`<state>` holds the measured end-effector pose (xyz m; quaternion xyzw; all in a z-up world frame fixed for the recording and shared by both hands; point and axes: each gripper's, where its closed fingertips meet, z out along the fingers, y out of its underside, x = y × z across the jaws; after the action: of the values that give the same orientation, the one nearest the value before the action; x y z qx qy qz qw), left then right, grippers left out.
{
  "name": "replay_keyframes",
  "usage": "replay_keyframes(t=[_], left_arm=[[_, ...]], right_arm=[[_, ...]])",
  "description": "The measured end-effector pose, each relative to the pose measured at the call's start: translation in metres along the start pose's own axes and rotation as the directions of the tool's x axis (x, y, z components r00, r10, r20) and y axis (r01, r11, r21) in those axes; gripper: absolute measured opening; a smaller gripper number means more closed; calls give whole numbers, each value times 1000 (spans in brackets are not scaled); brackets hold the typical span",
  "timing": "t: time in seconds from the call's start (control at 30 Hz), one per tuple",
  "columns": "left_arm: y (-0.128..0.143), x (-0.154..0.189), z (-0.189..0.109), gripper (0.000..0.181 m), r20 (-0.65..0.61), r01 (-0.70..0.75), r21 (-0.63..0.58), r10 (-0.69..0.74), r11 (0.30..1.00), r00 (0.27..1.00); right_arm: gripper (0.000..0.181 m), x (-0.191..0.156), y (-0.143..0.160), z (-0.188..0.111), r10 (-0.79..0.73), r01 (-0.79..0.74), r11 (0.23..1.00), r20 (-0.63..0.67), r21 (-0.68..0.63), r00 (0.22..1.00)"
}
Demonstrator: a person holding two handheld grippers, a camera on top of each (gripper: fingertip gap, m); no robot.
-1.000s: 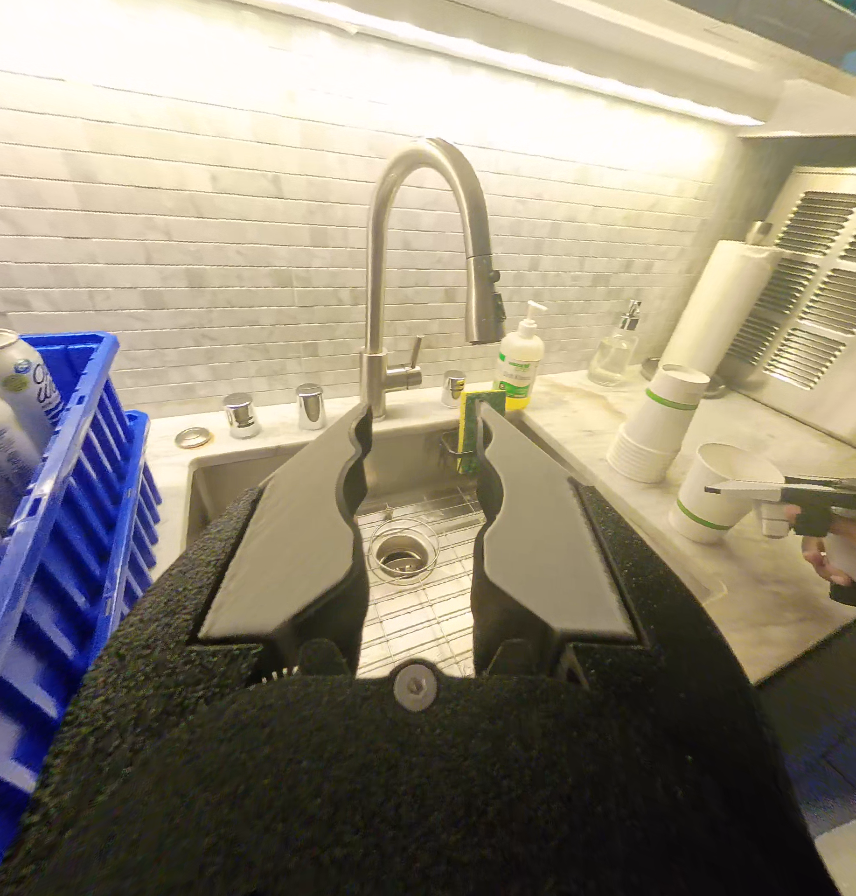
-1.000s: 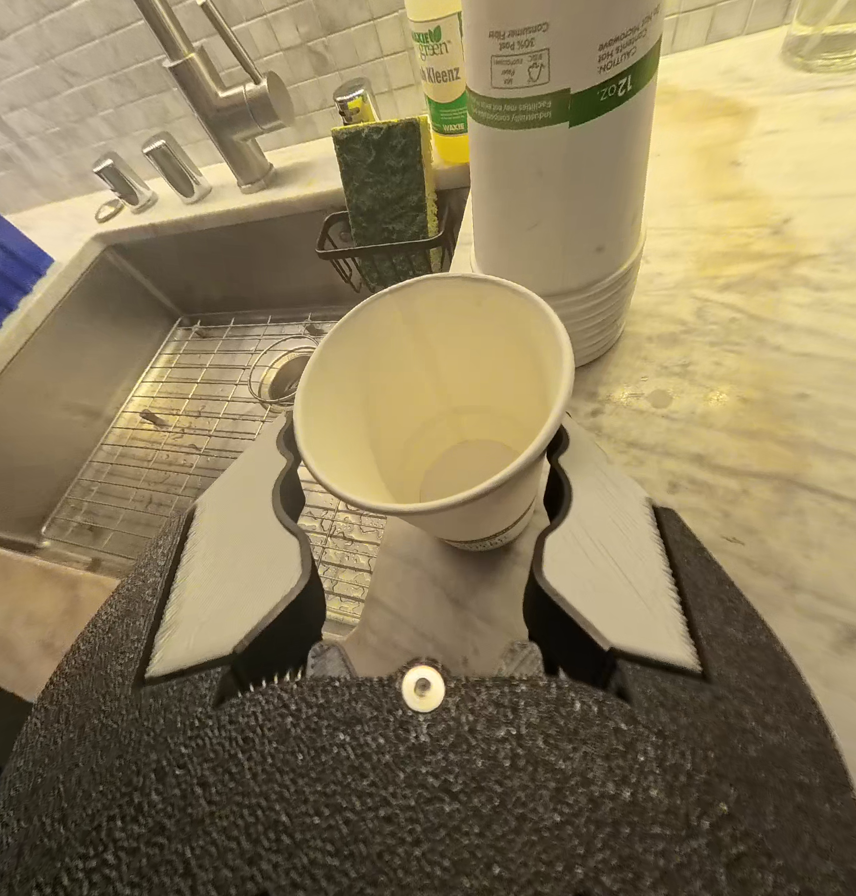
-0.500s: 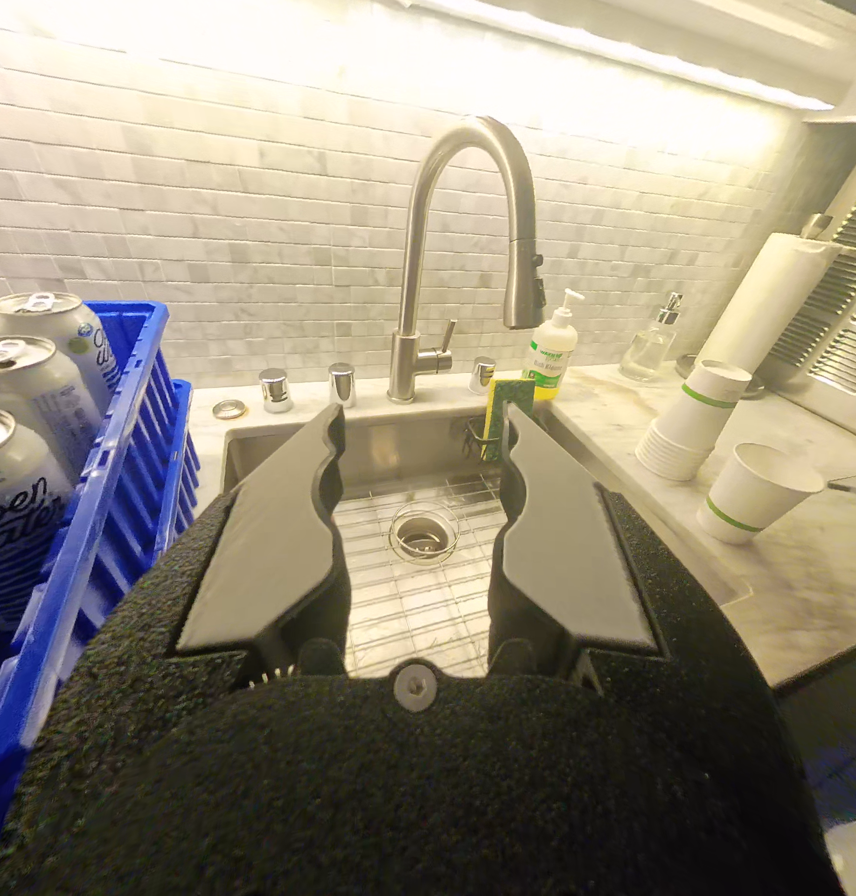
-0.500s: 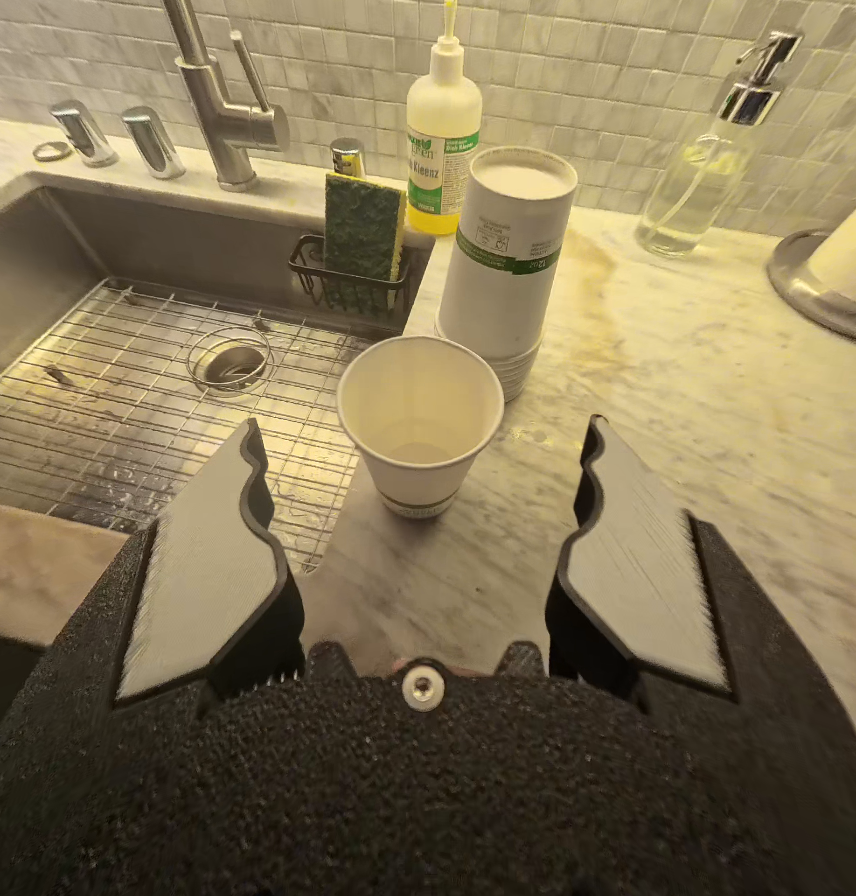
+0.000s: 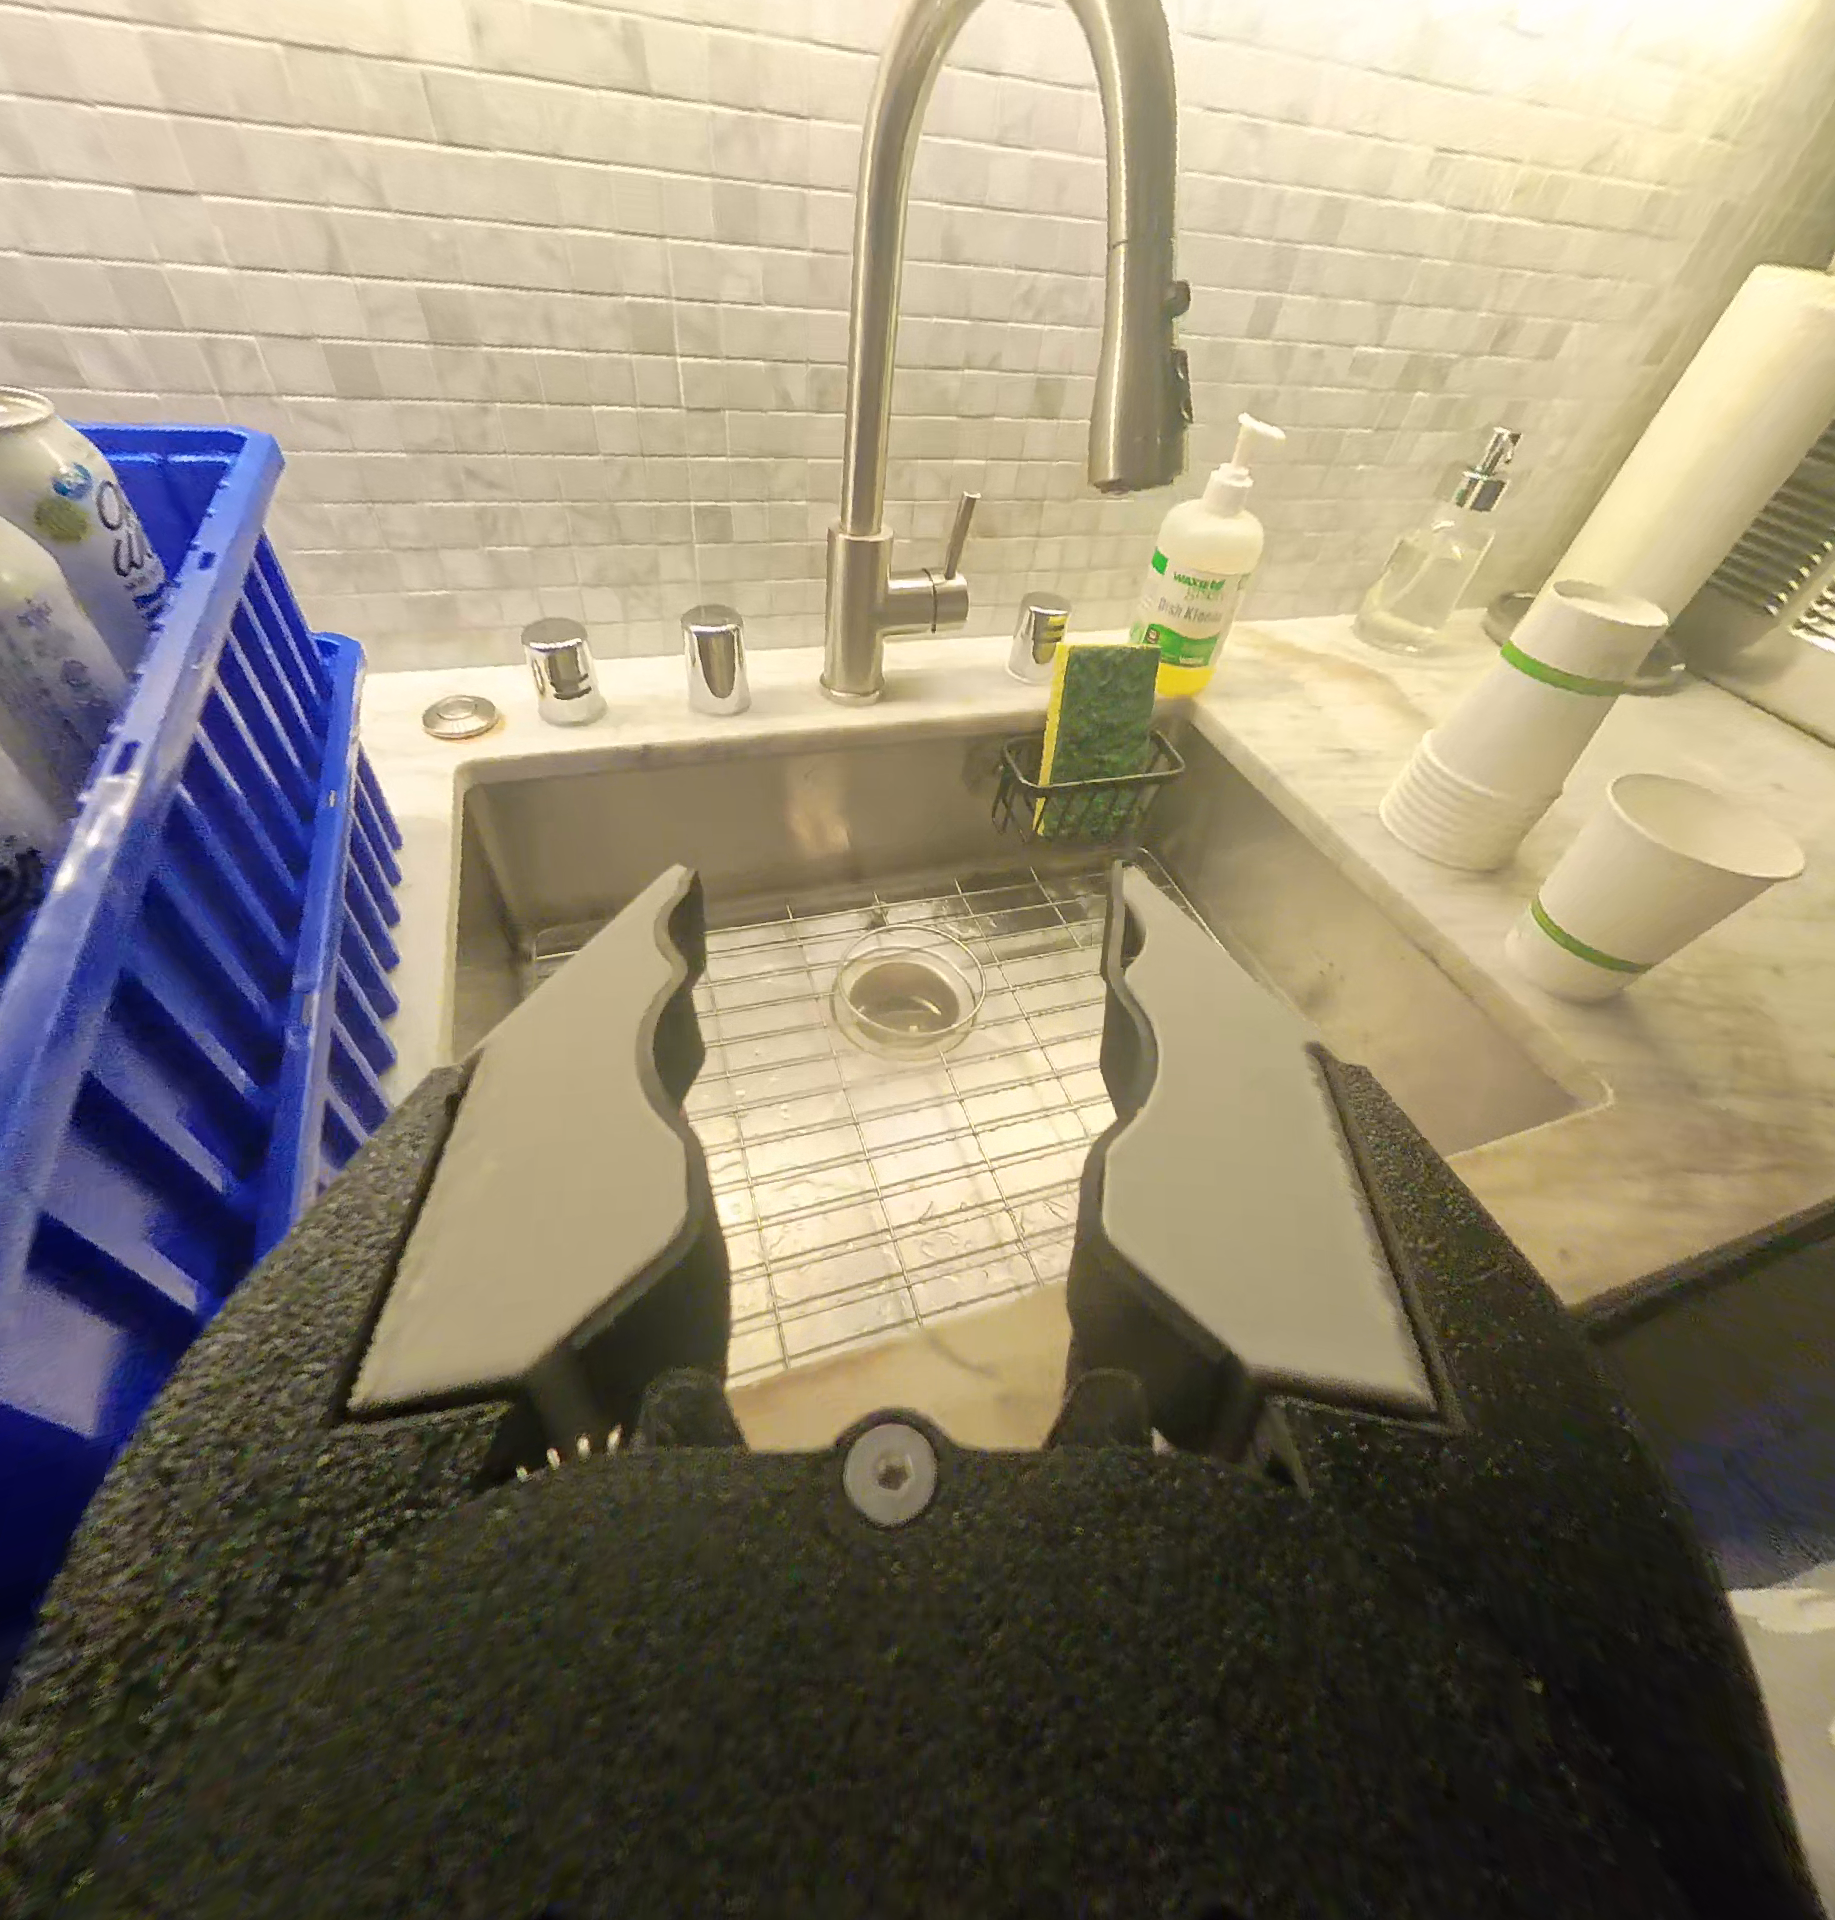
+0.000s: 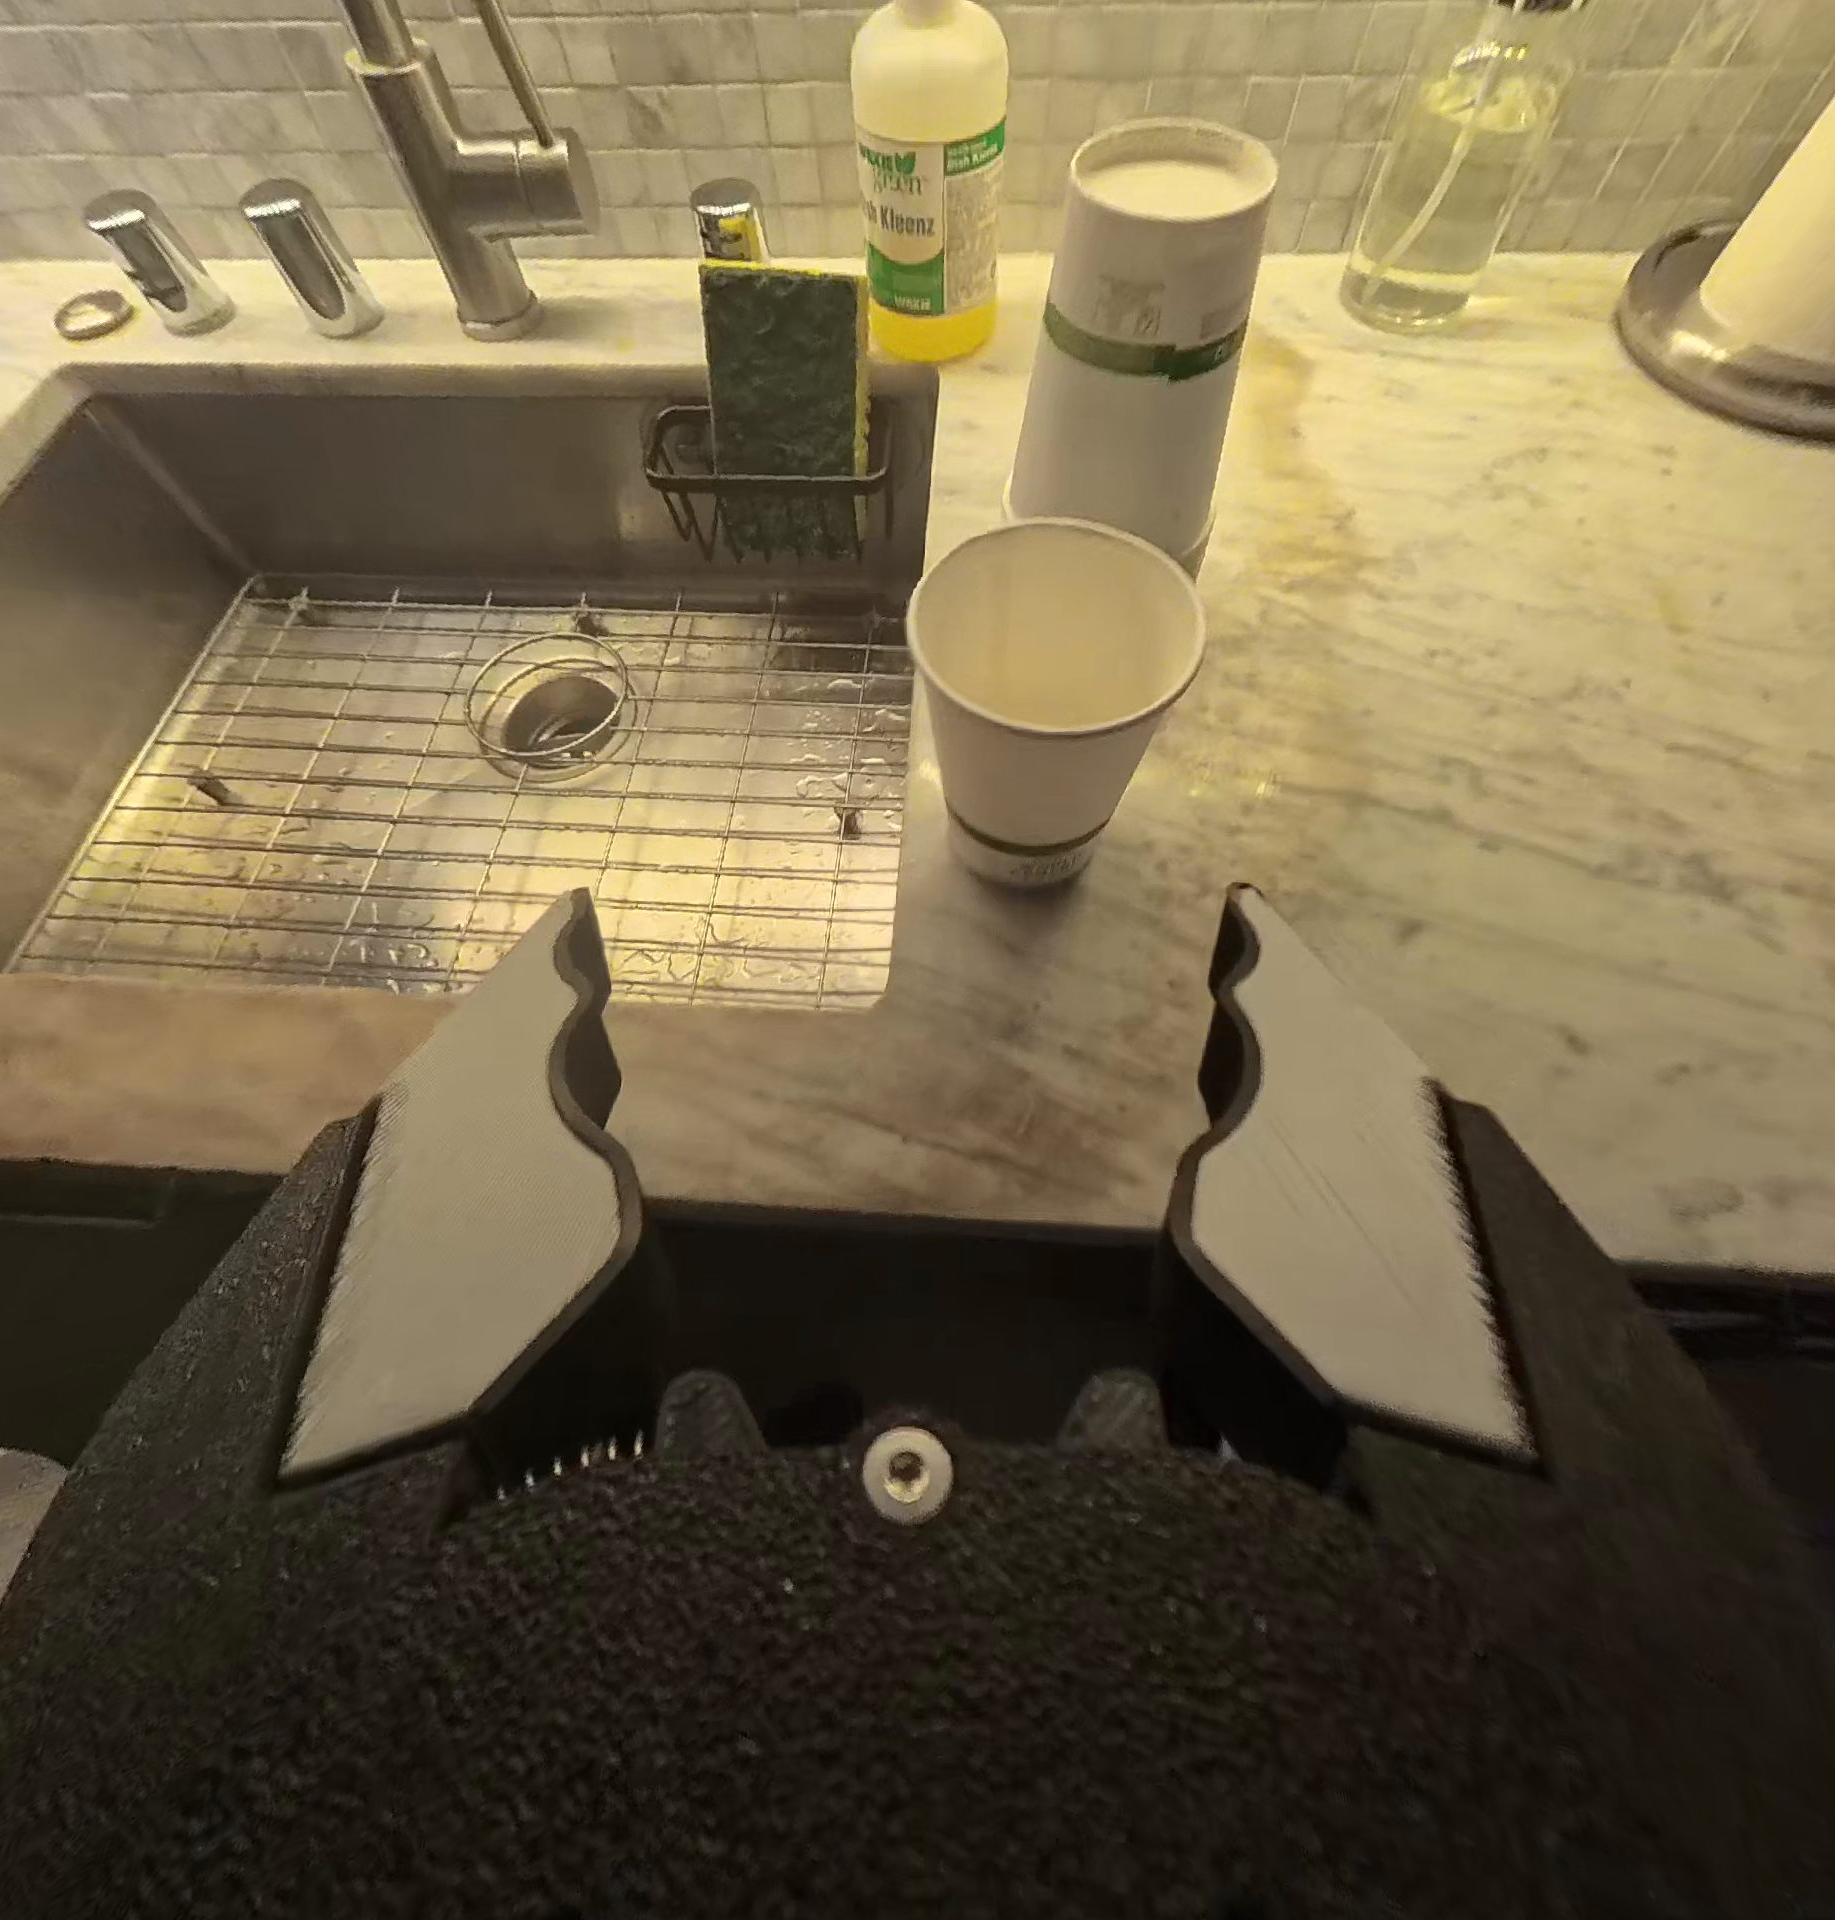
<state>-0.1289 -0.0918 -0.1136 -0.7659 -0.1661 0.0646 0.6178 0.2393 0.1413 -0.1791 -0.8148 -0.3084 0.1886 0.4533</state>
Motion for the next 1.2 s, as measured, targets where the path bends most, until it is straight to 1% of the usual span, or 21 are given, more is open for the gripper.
replay_keyframes(t=[0.13, 0.33, 0.5, 0.63, 0.7, 0.83, 0.93, 1.07, 1.2], left_arm=[[7, 7, 0, 80, -3, 1, -10, -1, 1000, 1000], [9, 3, -4, 76, 27, -2, -10, 2, 1000, 1000], [7, -13, -10, 63, 88, 16, 10, -17, 1000, 996], [2, -30, -22, 56, 156, 32, 38, -37, 999, 987], [-1, -41, -30, 56, 193, 45, 50, -54, 998, 980], [-5, -67, -49, 61, 259, 60, 52, -71, 997, 963], [-14, -96, -62, 67, 300, 51, 42, -61, 998, 952], [-37, -148, -75, 69, 319, 50, 41, -61, 998, 946], [-61, -210, -76, 71, 317, 16, -35, -4, 999, 948]], right_arm=[[111, -6, 13, -2, 19, -19, 1000, 8, -12, 1000], [109, -6, 12, -4, 12, -12, 1000, 8, -3, 1000], [109, -4, 14, 1, 11, -10, 1000, 19, -18, 1000], [108, -3, 14, 5, -6, 7, 1000, 34, -26, 999], [108, -4, 13, 7, -22, 23, 999, 43, -29, 999], [106, -9, 6, 9, -70, 71, 997, 62, -17, 996], [105, -20, 1, 14, -99, 100, 995, 93, -6, 991], [104, -38, -11, 25, -124, 123, 992, 106, 13, 987], [104, -60, -24, 32, -104, 101, 994, 101, 35, 989]])
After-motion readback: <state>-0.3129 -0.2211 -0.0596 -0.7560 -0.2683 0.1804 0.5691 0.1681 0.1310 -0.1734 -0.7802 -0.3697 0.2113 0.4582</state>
